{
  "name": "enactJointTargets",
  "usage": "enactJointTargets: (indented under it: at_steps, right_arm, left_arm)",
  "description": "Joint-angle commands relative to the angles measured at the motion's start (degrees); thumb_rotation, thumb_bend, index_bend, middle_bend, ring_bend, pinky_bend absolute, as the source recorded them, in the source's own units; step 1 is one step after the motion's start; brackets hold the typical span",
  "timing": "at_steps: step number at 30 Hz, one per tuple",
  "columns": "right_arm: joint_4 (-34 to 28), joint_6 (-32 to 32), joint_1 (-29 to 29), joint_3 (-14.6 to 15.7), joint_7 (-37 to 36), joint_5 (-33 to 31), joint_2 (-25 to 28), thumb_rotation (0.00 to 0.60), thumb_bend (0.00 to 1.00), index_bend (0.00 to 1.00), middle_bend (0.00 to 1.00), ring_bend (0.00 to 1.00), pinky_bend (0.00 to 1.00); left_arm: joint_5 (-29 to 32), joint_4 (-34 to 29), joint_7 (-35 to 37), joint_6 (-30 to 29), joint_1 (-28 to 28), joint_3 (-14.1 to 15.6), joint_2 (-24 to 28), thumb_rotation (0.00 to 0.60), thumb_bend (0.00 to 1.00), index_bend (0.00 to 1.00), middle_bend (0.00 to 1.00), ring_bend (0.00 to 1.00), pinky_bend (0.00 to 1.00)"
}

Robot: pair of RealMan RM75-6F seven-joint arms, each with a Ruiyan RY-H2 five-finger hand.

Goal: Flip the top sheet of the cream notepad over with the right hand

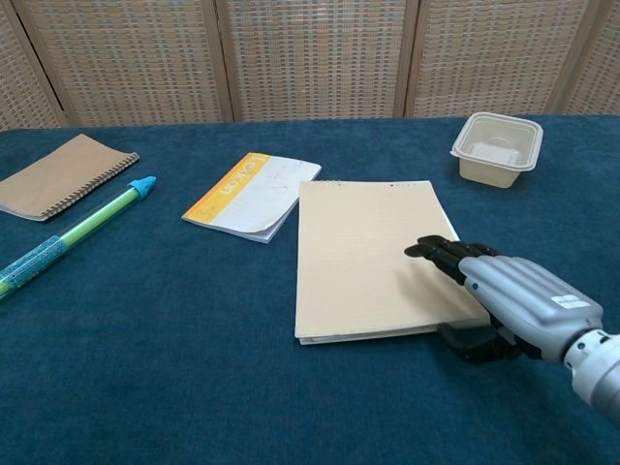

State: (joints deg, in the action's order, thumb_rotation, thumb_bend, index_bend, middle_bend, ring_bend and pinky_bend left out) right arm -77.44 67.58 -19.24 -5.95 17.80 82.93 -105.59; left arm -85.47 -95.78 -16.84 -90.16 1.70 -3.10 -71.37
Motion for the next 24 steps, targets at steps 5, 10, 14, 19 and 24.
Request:
enactJointTargets:
  at_steps: [5,10,14,19,24]
  right_arm:
    - [-0.9,0.6,-0.5,-0.6,0.1,-0.6,0.4,0.600,0.67,0.11,0.00,0.00,0.00]
    - [-1.0,0.2,-1.0,-0.9,0.0,-1.5,0.5,0.600,0.67,0.12,0.00,0.00,0.00]
    - [-0.8,-0.3,-1.4,-1.2,0.3,-2.3,0.5,0.600,0.66,0.12,0.00,0.00,0.00]
    - [-0.4,-1.3,-2.3,-2.0,0.4,-3.4,0.3,0.600,0.66,0.13,0.00,0.00,0.00]
    - [0.1,-2.7,-4.1,-3.9,1.1,-4.7,-0.2,0.600,0.66,0.13,0.00,0.00,0.00]
  left_arm:
    - [0.1,-0.1,0.0,0.0,0.0,-0.1,0.0,0.600,0.00,0.00,0.00,0.00,0.09]
    - [-0.1,-0.2,-0.2,-0.1,0.0,0.1,0.0,0.600,0.00,0.00,0.00,0.00,0.09]
    - [0.0,-0.2,-0.2,-0.1,-0.1,0.1,0.0,0.600,0.00,0.00,0.00,0.00,0.09]
    - [0.2,-0.2,-0.1,0.0,0.0,0.0,0.0,0.600,0.00,0.00,0.00,0.00,0.09]
    - [0.4,-0.2,0.1,0.2,0.0,0.0,0.0,0.600,0.00,0.00,0.00,0.00,0.09]
